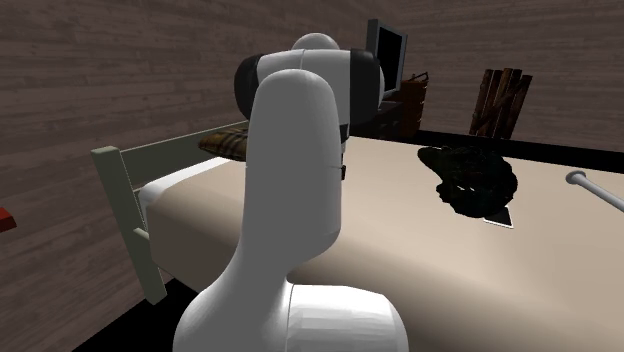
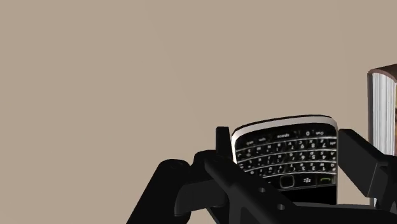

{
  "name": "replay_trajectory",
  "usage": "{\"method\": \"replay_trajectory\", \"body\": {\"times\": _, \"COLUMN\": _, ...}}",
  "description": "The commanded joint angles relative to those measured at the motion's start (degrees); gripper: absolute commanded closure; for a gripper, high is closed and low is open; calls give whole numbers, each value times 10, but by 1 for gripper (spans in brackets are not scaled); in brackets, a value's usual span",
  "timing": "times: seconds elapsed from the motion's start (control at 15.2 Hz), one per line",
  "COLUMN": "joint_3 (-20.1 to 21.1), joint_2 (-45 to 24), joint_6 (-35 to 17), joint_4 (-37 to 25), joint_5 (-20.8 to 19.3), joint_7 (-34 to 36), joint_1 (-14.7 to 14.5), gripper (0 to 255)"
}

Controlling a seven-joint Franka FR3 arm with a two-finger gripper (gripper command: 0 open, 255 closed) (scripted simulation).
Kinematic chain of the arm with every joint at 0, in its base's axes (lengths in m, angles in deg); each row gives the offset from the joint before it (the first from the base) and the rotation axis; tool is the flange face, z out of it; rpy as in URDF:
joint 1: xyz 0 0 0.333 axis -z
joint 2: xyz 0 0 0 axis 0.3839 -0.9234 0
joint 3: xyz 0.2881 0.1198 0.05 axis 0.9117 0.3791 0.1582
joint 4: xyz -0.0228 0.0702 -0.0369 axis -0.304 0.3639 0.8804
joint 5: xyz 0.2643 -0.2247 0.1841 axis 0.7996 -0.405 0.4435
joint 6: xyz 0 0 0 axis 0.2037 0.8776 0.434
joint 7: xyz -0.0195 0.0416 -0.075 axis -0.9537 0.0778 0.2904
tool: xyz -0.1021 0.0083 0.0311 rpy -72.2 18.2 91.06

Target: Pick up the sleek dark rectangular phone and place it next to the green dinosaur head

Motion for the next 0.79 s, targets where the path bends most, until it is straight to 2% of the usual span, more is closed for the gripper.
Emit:
{"method": "replay_trajectory", "body": {"times": 0.0, "joint_3": 0, "joint_2": 4, "joint_6": 6, "joint_4": 0, "joint_5": -1, "joint_7": 1, "joint_1": 0, "gripper": 255}}
{"method": "replay_trajectory", "body": {"times": 0.73, "joint_3": -3, "joint_2": 36, "joint_6": 77, "joint_4": -39, "joint_5": -7, "joint_7": 6, "joint_1": -2, "gripper": 255}}
